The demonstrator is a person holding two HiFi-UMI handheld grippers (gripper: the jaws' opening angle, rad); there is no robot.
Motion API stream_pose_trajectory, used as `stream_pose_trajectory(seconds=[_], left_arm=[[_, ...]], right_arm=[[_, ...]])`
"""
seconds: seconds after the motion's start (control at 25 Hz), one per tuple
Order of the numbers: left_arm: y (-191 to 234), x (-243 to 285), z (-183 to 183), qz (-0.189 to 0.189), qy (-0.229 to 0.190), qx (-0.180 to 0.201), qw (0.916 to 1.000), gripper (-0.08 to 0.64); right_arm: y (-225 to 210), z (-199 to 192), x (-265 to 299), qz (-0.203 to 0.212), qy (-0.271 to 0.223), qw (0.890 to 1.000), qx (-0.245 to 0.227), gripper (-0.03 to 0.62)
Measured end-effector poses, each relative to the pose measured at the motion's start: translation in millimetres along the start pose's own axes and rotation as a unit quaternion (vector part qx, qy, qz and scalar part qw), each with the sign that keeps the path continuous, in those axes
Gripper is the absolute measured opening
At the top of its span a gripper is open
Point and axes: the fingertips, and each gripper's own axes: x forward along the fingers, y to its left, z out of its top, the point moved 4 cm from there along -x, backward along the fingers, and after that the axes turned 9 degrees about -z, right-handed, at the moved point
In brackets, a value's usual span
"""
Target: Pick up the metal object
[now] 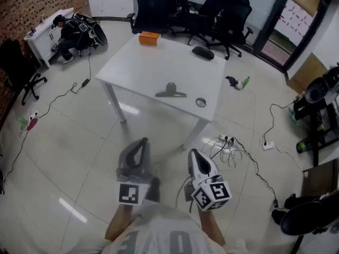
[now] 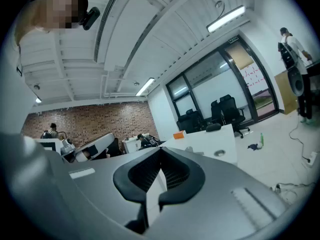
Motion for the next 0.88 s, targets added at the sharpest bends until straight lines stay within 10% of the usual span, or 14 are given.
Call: stream_pose_trajectory(seconds=[0.24, 0.88], left_arm=[[76, 102, -2, -0.052, -0.005, 0.041, 0.9978, 0.002], [159, 184, -39, -0.005, 0.031, -0.007, 0.9995, 0.002]], right_arm=[[-1, 29, 136, -0.006, 0.009, 1.000, -0.007, 0.014], [-35, -6, 310, -0.033, 0.125, 0.991, -0.031, 0.049]])
